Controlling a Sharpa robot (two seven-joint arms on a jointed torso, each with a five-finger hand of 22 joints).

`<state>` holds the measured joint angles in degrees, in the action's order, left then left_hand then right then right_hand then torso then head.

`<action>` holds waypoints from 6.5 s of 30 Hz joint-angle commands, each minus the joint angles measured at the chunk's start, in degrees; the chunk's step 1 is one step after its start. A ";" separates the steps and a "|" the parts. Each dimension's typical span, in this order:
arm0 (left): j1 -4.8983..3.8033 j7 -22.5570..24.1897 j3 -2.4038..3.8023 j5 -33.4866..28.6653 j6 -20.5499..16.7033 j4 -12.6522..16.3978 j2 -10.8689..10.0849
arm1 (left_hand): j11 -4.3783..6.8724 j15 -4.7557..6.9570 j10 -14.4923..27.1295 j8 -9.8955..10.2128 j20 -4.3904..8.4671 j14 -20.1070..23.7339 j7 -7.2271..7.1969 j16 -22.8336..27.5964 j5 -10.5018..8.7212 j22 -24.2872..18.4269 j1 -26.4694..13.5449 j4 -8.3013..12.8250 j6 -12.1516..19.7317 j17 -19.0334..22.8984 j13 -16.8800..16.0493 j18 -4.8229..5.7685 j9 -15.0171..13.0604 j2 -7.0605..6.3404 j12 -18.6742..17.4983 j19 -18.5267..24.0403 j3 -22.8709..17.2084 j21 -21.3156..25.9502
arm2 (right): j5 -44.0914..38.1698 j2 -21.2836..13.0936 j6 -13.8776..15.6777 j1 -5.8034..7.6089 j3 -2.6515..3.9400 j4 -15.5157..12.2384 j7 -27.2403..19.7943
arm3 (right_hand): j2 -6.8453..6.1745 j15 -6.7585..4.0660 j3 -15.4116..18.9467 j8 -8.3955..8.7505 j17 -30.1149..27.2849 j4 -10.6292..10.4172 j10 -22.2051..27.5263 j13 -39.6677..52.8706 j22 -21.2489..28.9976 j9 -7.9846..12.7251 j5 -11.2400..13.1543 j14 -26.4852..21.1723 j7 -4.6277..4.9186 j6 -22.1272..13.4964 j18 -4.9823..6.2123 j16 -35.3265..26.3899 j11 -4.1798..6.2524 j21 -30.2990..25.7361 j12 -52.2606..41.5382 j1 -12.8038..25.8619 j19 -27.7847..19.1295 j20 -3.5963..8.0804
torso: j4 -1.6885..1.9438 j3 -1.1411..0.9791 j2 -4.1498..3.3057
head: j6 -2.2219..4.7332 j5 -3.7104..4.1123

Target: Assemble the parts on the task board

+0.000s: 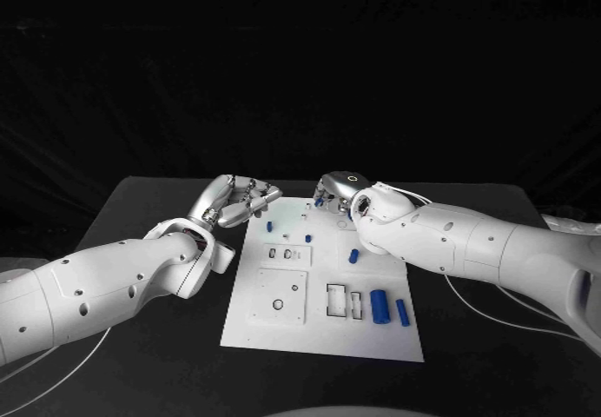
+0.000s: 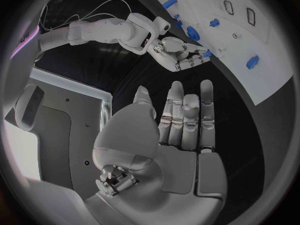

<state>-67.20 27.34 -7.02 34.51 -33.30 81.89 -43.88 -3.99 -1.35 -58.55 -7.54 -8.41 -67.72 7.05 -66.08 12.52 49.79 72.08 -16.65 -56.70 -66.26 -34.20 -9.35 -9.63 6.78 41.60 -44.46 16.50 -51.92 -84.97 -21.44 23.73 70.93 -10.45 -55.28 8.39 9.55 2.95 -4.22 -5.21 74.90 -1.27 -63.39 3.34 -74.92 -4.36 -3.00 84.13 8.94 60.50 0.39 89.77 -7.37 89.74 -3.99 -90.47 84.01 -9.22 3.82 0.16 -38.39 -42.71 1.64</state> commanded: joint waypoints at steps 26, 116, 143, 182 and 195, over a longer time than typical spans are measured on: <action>-0.40 0.74 0.14 -0.26 0.18 0.47 0.06 | 0.05 -0.16 0.57 0.09 0.00 0.63 0.42 0.72 0.35 -0.16 0.64 0.01 0.10 0.35 0.16 -0.83 -0.07 0.25 -0.35 0.44 0.37 0.61 | -0.42 2.50 0.51 -0.27 0.14 2.73 -1.44 | -0.20 0.46 -0.66 0.38 15.10 -0.08 -1.34 0.06 -15.08 -0.41 -0.18 5.87 -0.02 0.63 -0.39 0.23 0.96 0.26 0.39 -0.08 5.99 -0.08 | -0.01 0.05 -0.04 | -0.32 -0.23; -2.23 0.10 0.10 -0.26 -0.47 1.68 -0.71 | 0.00 -0.22 0.74 0.12 -0.07 1.11 0.46 1.40 0.37 -0.32 1.22 0.00 0.20 0.90 0.43 -0.84 -0.16 0.71 -0.59 0.28 0.27 1.31 | -1.50 3.59 -4.33 0.14 0.47 4.15 1.60 | -5.12 2.61 -5.78 1.78 15.10 -2.82 7.92 0.11 -15.08 0.71 -0.03 5.87 -2.83 -7.10 -0.39 0.23 -1.47 0.26 0.52 2.02 5.99 -1.75 | 0.91 0.64 -1.31 | -1.31 -0.03; -2.24 0.15 -0.21 -0.26 -0.09 0.65 -0.10 | 0.01 -0.22 0.74 0.07 -0.09 1.04 0.43 1.37 0.36 -0.35 1.31 -0.01 0.10 0.86 0.48 -0.85 -0.20 0.77 -0.62 0.24 0.29 1.45 | 10.53 -8.81 8.96 4.13 0.46 -11.08 -3.58 | -8.32 1.41 -0.33 1.23 15.10 -8.86 0.70 2.42 -15.08 0.19 0.24 5.87 -1.55 -11.33 -0.39 0.23 -0.04 0.26 -5.07 12.06 5.99 -1.61 | 0.92 0.65 -0.81 | -0.82 0.52; -2.22 0.18 -0.27 -0.10 0.07 -0.54 0.75 | -0.03 -0.22 0.58 0.33 -0.13 0.93 0.54 1.46 0.32 -0.43 1.86 -0.09 0.63 0.92 0.72 -0.88 -0.21 1.06 -0.67 -0.12 0.38 2.11 | 9.32 -19.36 -3.89 3.14 0.02 -17.64 8.01 | -6.57 -2.90 5.68 0.71 15.10 -8.48 -26.61 86.66 -15.08 -1.50 -2.64 5.87 -3.24 -11.43 -0.39 0.23 5.12 0.26 -86.01 18.16 5.99 2.60 | 0.45 0.56 -0.88 | -1.22 3.03; -2.22 0.48 -0.27 -0.10 0.10 -0.61 0.61 | -0.66 -0.84 2.88 0.40 -0.58 9.73 1.00 12.63 0.34 -1.46 1.90 -0.02 1.16 10.73 2.82 -0.83 -0.49 1.40 -2.97 -0.18 1.37 5.43 | 7.95 -19.63 -5.82 1.99 0.02 -16.15 7.84 | -6.91 -3.27 4.53 0.75 15.10 -6.28 -26.61 86.66 -15.08 -1.73 -3.79 5.87 -2.91 -10.64 -0.39 0.23 5.35 0.26 -86.01 16.77 5.99 3.06 | 0.45 0.55 -0.85 | -1.07 3.16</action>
<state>-69.27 27.06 -7.32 34.50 -33.59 81.21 -43.33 -4.80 -2.23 -56.10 -7.28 -8.62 -58.25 7.97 -53.61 12.51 48.38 73.81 -16.66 -55.77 -55.63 -31.42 -9.34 -10.07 7.92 38.81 -44.68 17.62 -46.69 -75.26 -41.08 19.96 73.04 -10.42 -71.58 15.70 2.62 -0.02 0.20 -4.63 74.90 -7.87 -83.90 74.94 -74.90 -6.05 -6.88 84.03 6.09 49.52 0.37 89.77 -2.30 89.80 -89.79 -73.10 84.00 -6.76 4.30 0.69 -39.22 -43.87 4.71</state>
